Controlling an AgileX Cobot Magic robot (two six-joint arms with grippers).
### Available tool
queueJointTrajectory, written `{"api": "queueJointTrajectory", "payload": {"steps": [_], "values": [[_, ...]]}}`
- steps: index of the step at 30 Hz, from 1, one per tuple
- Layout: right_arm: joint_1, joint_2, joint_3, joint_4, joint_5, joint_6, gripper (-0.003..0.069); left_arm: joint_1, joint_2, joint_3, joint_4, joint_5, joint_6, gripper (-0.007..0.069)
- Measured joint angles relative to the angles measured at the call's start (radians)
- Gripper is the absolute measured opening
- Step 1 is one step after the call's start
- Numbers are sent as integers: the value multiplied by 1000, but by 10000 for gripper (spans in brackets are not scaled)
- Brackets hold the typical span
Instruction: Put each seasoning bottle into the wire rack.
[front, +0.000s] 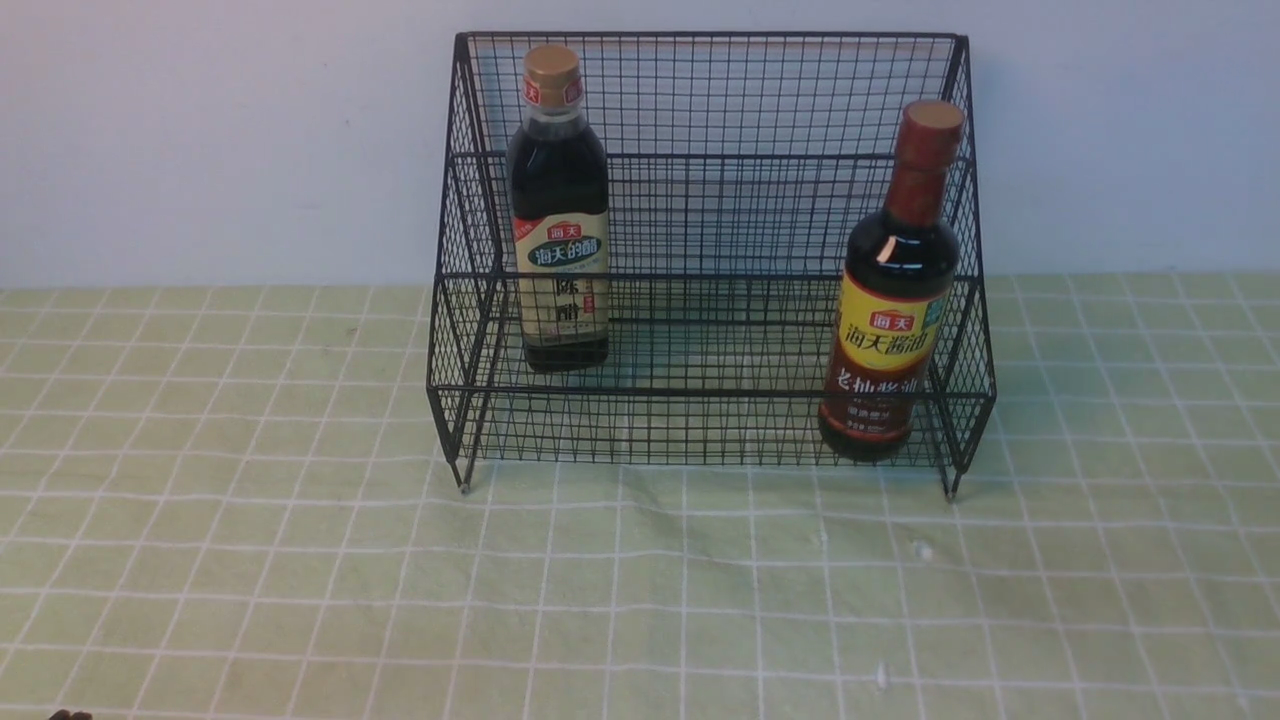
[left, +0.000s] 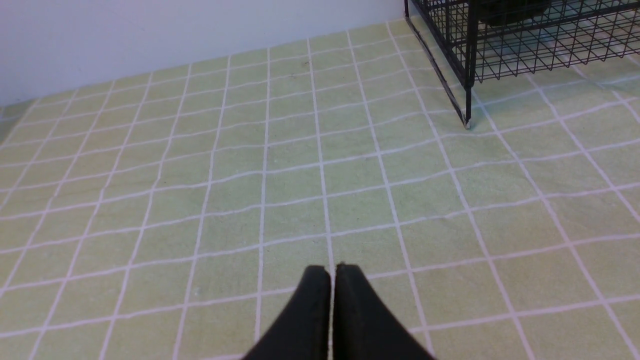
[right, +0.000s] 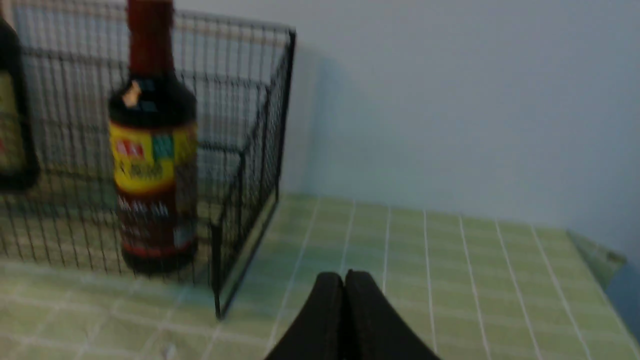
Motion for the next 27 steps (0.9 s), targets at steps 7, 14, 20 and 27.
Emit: {"api": "queueJointTrajectory", "payload": {"steps": [7,14,20,27], "values": [[-31,-136,220,31,-14,4,-15,0,0,0,0,1,0,-6],[-31,-165,226,31,-42,5,-15,0,-1,0,0,1,0,-6],[-31,-165,226,31,-42,5,-15,0,-1,0,0,1,0,-6],[-31,-165,226,31,-42,5,-15,0,-1,0,0,1,0,-6]]}}
